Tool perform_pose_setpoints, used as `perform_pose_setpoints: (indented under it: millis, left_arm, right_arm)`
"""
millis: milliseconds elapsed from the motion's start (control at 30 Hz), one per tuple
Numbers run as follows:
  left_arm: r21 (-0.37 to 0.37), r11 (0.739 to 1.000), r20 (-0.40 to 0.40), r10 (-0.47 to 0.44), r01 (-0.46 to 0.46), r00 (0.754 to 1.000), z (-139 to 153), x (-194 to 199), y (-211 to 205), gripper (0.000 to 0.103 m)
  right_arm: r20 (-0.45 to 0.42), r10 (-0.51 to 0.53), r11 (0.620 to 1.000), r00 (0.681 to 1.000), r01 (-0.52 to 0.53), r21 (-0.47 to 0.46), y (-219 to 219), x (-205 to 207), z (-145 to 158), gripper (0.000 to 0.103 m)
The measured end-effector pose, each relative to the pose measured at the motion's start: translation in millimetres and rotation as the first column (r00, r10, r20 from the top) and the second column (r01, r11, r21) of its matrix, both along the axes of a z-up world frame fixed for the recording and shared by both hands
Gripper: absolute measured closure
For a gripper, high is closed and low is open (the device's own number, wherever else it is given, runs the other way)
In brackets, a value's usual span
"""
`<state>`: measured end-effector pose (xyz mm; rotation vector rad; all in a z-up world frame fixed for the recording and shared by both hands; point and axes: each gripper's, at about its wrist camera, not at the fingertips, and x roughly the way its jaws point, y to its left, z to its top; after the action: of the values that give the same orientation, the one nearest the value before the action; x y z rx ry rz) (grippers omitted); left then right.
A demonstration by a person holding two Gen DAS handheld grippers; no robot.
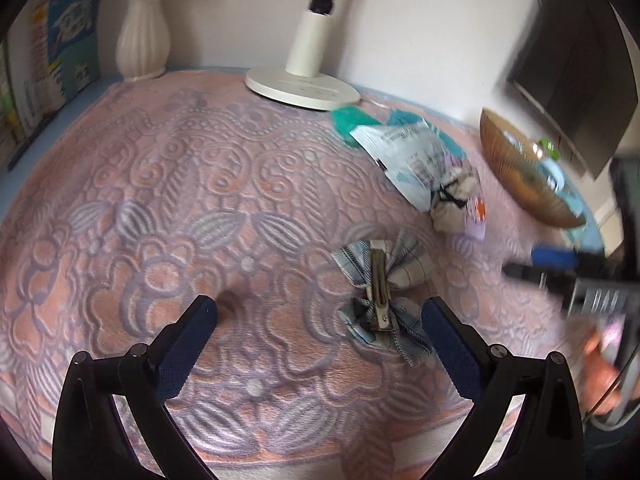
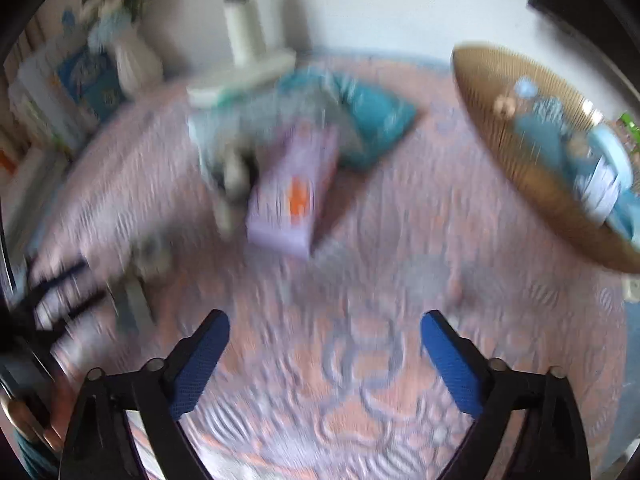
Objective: Organize soft objects
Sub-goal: 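Move both open tools to the plaid bow clip and lavender wipes pack, then grasp the plaid bow clip with the left tool while the right tool grasps the lavender wipes pack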
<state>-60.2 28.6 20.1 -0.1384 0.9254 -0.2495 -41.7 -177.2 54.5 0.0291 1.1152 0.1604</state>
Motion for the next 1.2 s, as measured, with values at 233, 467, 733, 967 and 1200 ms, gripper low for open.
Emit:
perform_pose_setpoints:
  millis: [233, 467, 733, 967, 1200]
  left_arm:
    - [0.171, 0.975, 0.024, -0.147, 0.141, 0.989, 6, 1, -46, 0.002]
    - [0.224, 0.971, 0.002, -0.092, 0.089, 0.996, -6, 15, -52, 0.051]
    - [0.115, 0.991, 0.076, -0.075, 0.066, 0.994, 4, 5, -35, 0.081]
    - [0.039, 0.998, 0.092, -0.043, 0.039, 0.995, 7, 1, -22, 0.081]
    - [0.05, 0.995, 0.02, -0.083, 0.082, 0.996, -2, 8, -27, 0.066]
  right_arm:
    - [0.112, -0.055, 0.998, 0.992, 0.056, -0.011, 9, 39, 5, 0.04]
    - [0.104, -0.018, 0.998, 0.994, 0.011, 0.069, 21, 51, -13, 0.045]
    - [0.174, -0.056, 0.997, 0.983, 0.045, 0.066, 4, 16, -5, 0.061]
    - [0.155, 0.034, 0.999, 0.987, -0.037, 0.014, -19, -25, 3, 0.061]
    - [0.123, 0.062, 0.997, 0.991, -0.067, 0.035, -30, -31, -19, 0.032]
